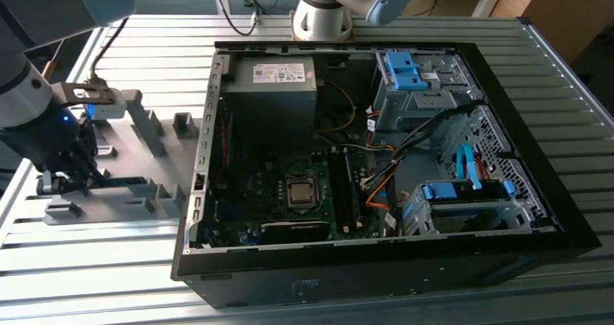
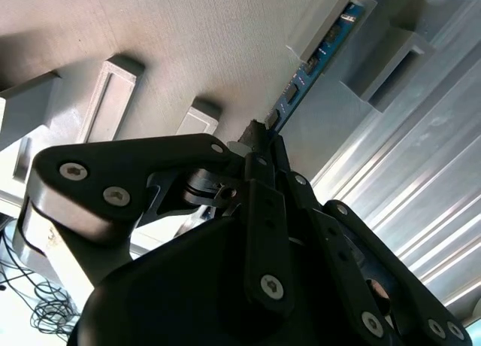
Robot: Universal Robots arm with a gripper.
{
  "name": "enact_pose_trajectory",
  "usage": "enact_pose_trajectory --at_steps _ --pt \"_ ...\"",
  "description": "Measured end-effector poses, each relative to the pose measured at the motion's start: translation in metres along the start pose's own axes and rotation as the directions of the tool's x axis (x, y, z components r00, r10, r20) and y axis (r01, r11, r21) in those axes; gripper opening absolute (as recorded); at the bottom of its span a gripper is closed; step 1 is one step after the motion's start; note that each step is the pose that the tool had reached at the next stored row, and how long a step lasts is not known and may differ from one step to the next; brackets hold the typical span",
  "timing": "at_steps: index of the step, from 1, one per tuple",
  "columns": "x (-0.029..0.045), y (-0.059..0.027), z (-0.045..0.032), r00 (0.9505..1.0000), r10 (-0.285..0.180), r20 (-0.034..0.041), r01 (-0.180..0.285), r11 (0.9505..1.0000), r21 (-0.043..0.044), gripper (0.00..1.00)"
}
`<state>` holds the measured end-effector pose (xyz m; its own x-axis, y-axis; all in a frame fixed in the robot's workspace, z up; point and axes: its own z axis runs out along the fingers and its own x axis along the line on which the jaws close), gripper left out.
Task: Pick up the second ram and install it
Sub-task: 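Pick up the second ram and move it above second insertion slot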
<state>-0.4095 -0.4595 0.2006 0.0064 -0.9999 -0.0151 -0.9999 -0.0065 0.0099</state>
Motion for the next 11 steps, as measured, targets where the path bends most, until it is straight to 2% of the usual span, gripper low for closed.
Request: enact_pose_trajectory --at_steps 11 --pt "-0.0001 0.0001 -0.0044 1.0000 0.000 -0.0001 0.000 1.0000 -0.0001 0.14"
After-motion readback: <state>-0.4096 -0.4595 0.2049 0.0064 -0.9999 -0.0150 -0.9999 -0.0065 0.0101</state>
